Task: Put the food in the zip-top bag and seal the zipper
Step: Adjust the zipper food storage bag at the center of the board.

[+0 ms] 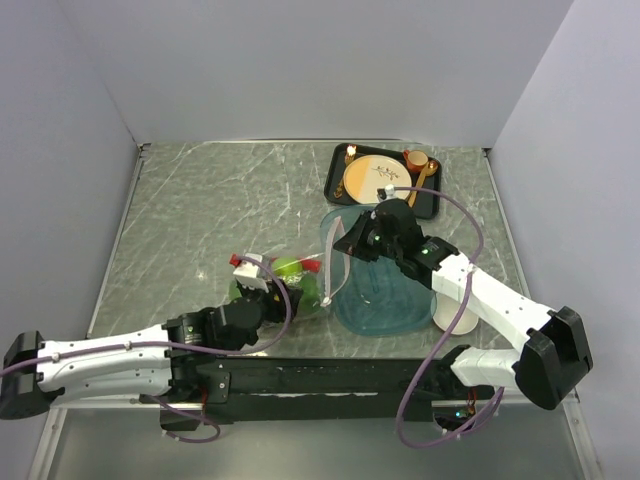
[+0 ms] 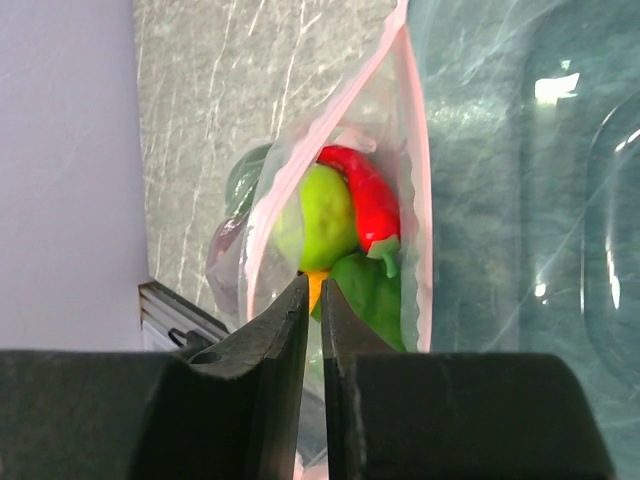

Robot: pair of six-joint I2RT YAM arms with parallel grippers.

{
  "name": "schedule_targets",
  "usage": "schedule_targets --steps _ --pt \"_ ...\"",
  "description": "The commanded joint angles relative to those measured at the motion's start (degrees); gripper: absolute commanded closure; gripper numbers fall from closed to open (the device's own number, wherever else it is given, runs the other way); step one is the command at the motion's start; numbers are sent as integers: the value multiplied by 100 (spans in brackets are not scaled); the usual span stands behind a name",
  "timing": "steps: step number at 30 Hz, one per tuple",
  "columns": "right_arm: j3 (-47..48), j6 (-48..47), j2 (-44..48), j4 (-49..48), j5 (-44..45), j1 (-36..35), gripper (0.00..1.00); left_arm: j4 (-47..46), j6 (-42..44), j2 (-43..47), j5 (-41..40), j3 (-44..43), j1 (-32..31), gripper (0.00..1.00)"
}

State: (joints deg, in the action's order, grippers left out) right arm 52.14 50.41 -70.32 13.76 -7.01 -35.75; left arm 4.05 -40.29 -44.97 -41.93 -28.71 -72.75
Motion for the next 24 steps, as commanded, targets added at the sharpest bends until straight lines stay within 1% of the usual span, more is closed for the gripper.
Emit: schedule_targets --steps 1,3,5,6,7,8,9,10,12,13,15,16,17,18,20,22,24 --pt "130 -102 80 -110 -134 121 83 -976 294 -248 150 339 -344 35" --pt "130 -102 28 -128 -99 121 83 -1082 294 -433 107 340 -642 35" --pt "104 -102 28 -58 14 121 84 -1082 268 -714 -139 305 -871 35" --pt "69 -93 62 -40 128 121 82 -1082 207 -811 -183 261 -1029 34" --pt "7 -76 124 21 251 121 68 -1082 171 -977 -140 243 -1065 34" --pt "-141 -32 298 74 400 121 64 -1100 127 -1039 -122 217 -1092 34" --pt "-221 -40 439 144 680 121 63 -1074 -12 -1092 -131 182 -1162 34" --pt "-300 -66 597 188 692 129 57 -1047 -92 -1136 -244 173 -1197 35" --pt "-564 -110 1098 285 858 121 50 -933 -399 -1102 -359 216 -1268 34" --pt "-634 -128 1335 381 885 121 45 -907 -505 -1006 -377 251 -1259 34" --pt "-713 -119 1460 583 798 121 38 -889 -769 -874 -447 400 -1259 32" --pt "-818 -85 1539 619 562 121 33 -915 -830 -743 -456 462 -1259 32" --pt "-872 -58 1565 628 508 51 32 -924 -927 -689 -491 576 -1259 31" --pt "-933 -41 1583 567 464 7 28 -950 -962 -645 -509 629 -1259 31" --pt "-1013 -5 1662 514 375 -160 14 -898 -1076 -583 -588 708 -1259 30" --pt "-1022 30 1628 487 480 -301 0 -810 -1156 -583 -746 735 -1259 29" --pt "-961 21 1505 531 463 -354 0 -661 -1226 -583 -860 726 -1259 28"
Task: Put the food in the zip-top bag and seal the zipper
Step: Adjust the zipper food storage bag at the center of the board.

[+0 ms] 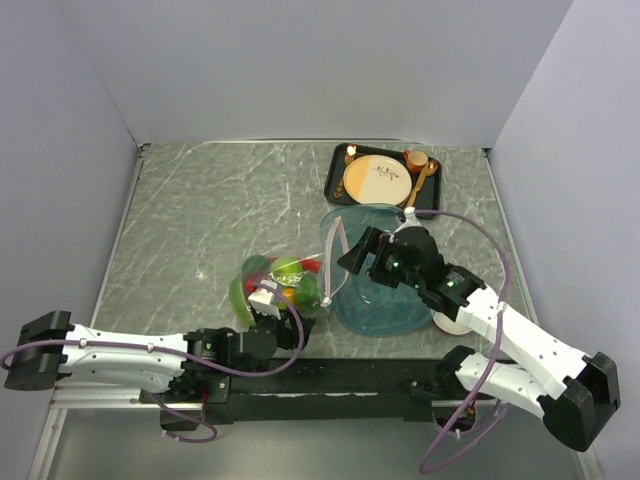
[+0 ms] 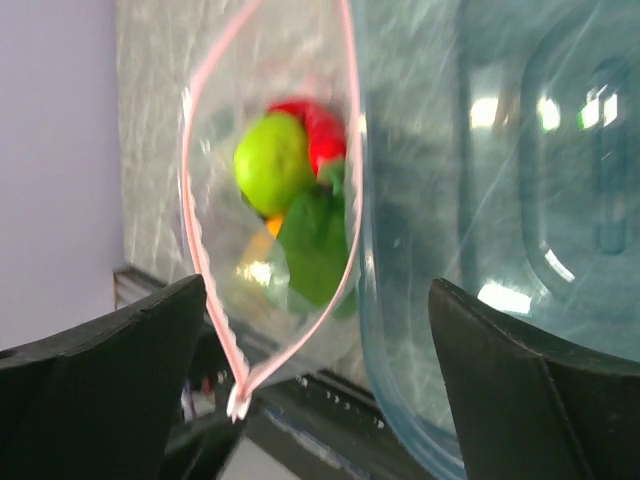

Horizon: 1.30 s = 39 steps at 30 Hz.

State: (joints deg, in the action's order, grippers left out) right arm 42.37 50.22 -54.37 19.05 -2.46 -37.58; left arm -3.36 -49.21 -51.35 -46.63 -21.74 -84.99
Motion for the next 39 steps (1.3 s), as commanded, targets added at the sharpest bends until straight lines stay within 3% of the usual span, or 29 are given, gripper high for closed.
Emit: schedule_targets --steps 1,10,21,29,39 --pt "87 -3 -239 20 26 -179 0 133 -378 55 -417 12 -35 28" --pt "500 -56 -557 -358 -44 -337 0 239 -686 310 -399 161 -35 27" --pt "-62 313 14 -1096 -9 -452 0 292 -748 249 -364 152 -35 28" --pt "430 173 -575 -473 413 -460 0 300 -721 117 -329 38 -35 28" --pt "693 -12 -1242 -736 290 -452 0 537 -809 301 -390 73 -35 28"
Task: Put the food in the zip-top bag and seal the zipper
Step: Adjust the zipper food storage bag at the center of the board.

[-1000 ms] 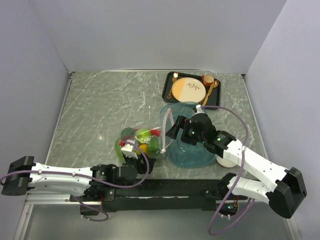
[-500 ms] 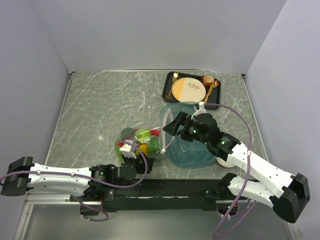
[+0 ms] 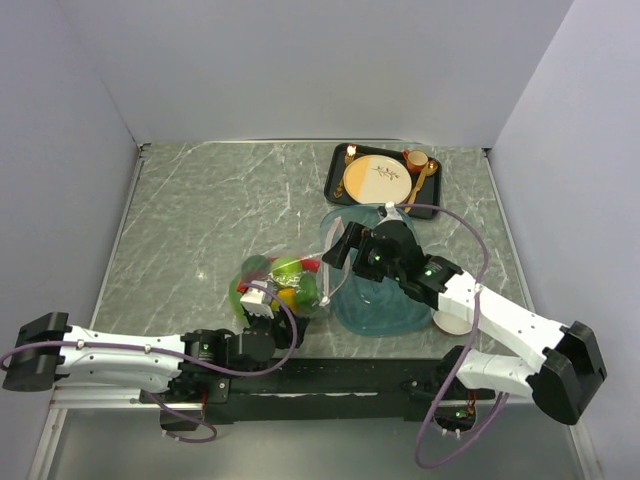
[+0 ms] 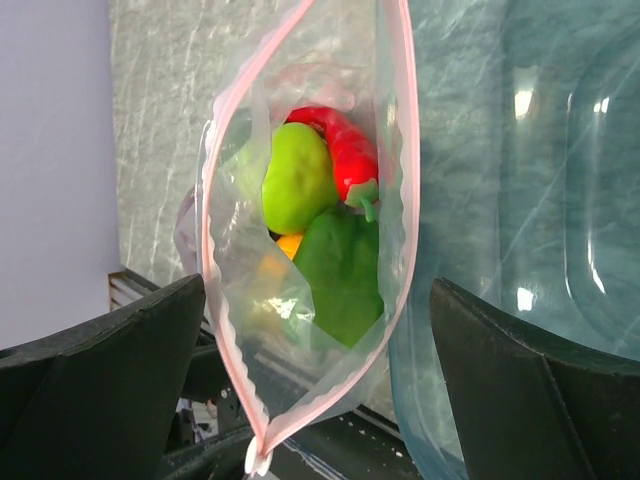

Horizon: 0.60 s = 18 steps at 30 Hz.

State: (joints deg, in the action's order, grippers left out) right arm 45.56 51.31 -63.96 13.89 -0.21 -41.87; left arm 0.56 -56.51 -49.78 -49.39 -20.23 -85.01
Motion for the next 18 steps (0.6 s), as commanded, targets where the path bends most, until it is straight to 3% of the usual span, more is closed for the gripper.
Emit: schedule_targets --steps 1,10,16,18 --pt "401 -121 -370 -246 39 -15 0 173 -79 170 -124 -78 -33 28" --pt "445 -156 -582 -343 56 47 0 348 -194 390 -150 -16 -33 28" --pt "313 -235 -231 -413 100 73 13 401 -246 478 -194 10 -33 28" --pt "304 -270 -213 -422 74 82 22 393 -255 487 -194 36 -33 28"
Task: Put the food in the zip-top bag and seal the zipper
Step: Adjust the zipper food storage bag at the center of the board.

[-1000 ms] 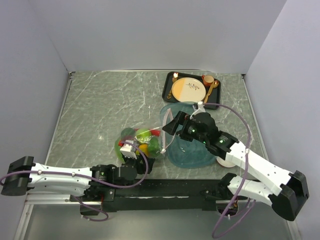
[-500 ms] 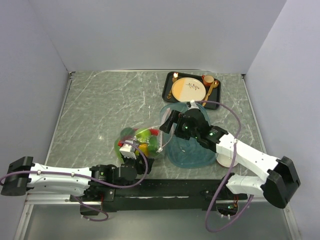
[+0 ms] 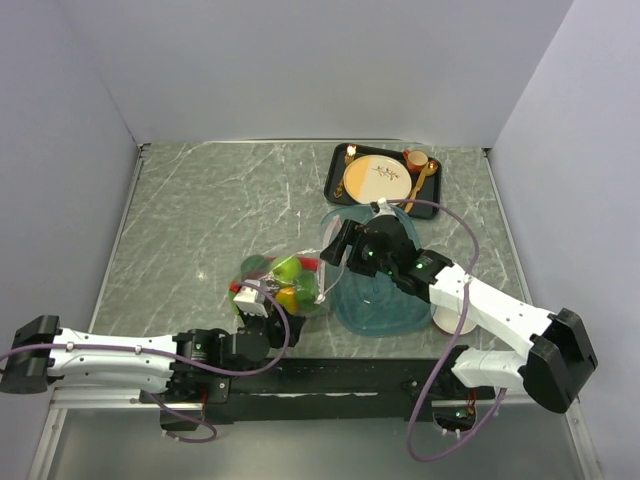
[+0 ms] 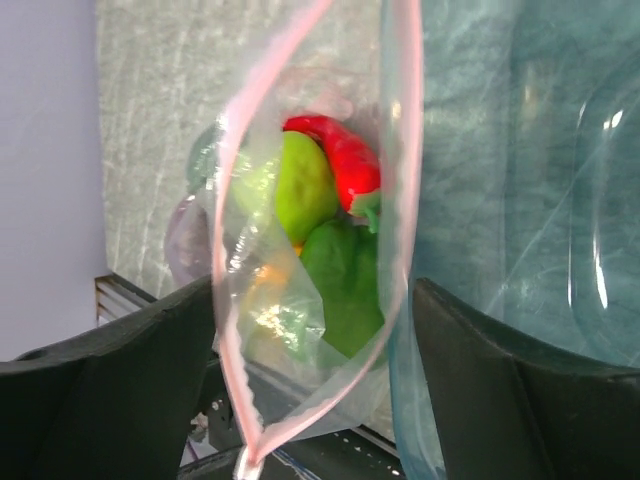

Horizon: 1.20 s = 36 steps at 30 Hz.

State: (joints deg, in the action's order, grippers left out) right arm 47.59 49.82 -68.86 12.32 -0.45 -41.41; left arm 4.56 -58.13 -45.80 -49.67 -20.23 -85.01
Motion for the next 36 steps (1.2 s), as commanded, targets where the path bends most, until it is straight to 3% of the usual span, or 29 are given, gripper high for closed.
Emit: schedule_targets --steps 1,4,6,9,10,12,23,26,27,29,30,33,36 --pt "110 -122 224 -291 89 54 27 -25 -102 98 -166 45 -33 28" --pt "136 -122 58 -335 -77 63 40 -43 -111 63 -148 45 -33 28" --pt "206 -122 -31 -335 -157 71 39 1 -146 27 -148 37 -33 28" --pt "338 -131 -84 -160 -53 54 19 106 -199 19 -157 -16 -33 28" --pt "295 -139 3 -168 -43 54 8 133 -208 19 -166 -8 -33 28" --pt "207 -131 118 -247 9 54 0 133 -243 54 -175 19 -33 28" --pt "435 -69 -303 -238 -227 36 0 107 -269 89 -166 63 -33 28" --pt "479 -78 -444 -256 -289 45 7 142 -287 63 -166 45 -33 28" --pt "479 -87 -444 -230 -280 45 18 151 -287 80 -166 45 -33 28" --pt "444 -87 -409 -221 -245 45 30 151 -296 115 -175 54 -33 28" --pt "400 -87 -331 -203 -219 36 46 142 -296 141 -175 63 -33 28" --pt "216 -69 -68 -212 -113 45 68 151 -304 177 -192 89 -33 28" --pt "75 -104 170 -160 -61 62 78 168 -331 177 -236 133 -33 27"
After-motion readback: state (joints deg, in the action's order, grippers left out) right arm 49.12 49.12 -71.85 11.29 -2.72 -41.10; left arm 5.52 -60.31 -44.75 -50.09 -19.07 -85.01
